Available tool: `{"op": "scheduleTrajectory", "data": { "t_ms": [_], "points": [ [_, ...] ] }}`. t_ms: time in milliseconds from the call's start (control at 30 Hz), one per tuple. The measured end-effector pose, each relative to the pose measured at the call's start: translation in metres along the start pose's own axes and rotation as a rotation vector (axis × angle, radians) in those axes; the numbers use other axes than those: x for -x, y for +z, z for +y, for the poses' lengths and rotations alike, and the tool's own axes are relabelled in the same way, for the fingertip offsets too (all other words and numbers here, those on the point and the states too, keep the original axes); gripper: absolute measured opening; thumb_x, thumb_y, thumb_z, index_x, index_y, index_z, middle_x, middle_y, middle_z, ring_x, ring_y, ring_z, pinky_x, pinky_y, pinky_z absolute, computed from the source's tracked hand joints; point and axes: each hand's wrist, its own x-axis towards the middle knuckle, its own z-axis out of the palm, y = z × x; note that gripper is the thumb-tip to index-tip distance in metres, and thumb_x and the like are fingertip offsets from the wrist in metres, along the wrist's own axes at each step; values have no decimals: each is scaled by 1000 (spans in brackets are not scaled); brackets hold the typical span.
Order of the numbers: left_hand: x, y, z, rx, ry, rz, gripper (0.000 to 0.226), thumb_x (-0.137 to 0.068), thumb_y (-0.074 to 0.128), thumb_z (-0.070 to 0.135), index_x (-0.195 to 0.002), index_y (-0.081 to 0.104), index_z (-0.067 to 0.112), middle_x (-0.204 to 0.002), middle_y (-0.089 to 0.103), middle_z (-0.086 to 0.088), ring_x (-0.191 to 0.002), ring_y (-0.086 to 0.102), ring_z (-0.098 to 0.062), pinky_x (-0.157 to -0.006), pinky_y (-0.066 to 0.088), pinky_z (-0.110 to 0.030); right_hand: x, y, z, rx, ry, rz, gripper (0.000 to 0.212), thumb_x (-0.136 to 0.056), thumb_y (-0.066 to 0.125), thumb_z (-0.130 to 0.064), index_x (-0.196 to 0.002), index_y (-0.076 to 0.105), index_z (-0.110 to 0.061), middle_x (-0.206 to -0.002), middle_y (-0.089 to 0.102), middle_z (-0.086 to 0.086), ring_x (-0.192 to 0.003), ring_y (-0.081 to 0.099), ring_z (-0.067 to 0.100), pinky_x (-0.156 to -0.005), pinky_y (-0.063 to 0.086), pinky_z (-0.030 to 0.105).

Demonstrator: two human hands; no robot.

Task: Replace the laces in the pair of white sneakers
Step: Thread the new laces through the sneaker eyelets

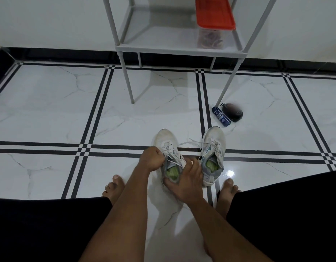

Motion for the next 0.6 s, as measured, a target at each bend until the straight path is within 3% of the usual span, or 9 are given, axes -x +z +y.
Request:
{"op": "scheduleTrajectory", "data": {
  "t_ms": [100,167,267,300,333,400,467,533,600],
  "points": [
    [10,-21,24,163,-18,71,19,-72,62,6,-54,58,11,-72,76,-16,-76,77,-33,-72,62,-48,5,3,0,20,44,-41,110,-70,62,-86,-146,41,-9,-148,40,15,-134,40,38,-111,39,54],
    [9,-34,36,479,-69,123,27,-89,58,-4,-65,62,7,-74,74,-14,-75,75,-33,-82,61,-49,4,2,-2,39,30,-60,104,-72,60,-85,-145,45,-13,-145,45,10,-129,46,35,-107,42,51],
    [5,-46,50,996,-167,237,25,-99,37,-2,-82,51,10,-64,41,-6,-49,47,-22,-81,57,-48,3,-1,-5,18,46,-76,100,-75,58,-84,-147,43,-16,-142,46,5,-126,48,31,-104,43,49],
    [0,-47,49,955,-166,245,22,-102,40,6,-85,51,12,-67,40,-6,-46,45,-18,-77,56,-45,3,-1,-7,10,55,-83,105,-76,57,-84,-151,38,-14,-147,43,7,-130,46,32,-106,42,50],
    [-1,-45,47,751,-143,229,18,-104,46,16,-88,54,13,-73,47,-7,-49,53,-18,-75,56,-41,3,0,-9,5,68,-94,112,-76,55,-86,-157,30,-12,-153,38,10,-136,42,33,-110,40,52],
    [-2,-33,35,208,-66,117,24,-97,59,32,-90,64,10,-90,68,-11,-76,70,-26,-80,59,-39,3,1,-12,7,89,-117,124,-77,49,-90,-164,16,-8,-163,28,16,-147,32,35,-117,33,54],
    [4,-14,21,-192,-13,2,33,-94,66,34,-78,68,5,-83,69,-9,-80,66,-25,-73,52,-35,4,2,-12,17,98,-136,128,-78,45,-93,-165,9,-7,-166,24,20,-151,28,36,-120,30,54],
    [10,2,13,-257,5,-7,41,-96,67,31,-62,57,10,-67,56,-6,-70,54,-23,-64,39,-32,5,0,-11,37,102,-141,128,-78,43,-94,-165,8,-7,-166,25,21,-151,29,37,-119,31,53],
    [15,4,19,85,-33,86,30,-94,64,19,-65,59,14,-69,57,-5,-67,51,-22,-59,37,-27,5,-2,-12,50,101,-144,127,-79,43,-94,-165,9,-6,-166,26,21,-150,31,37,-118,32,54]
  ]
}}
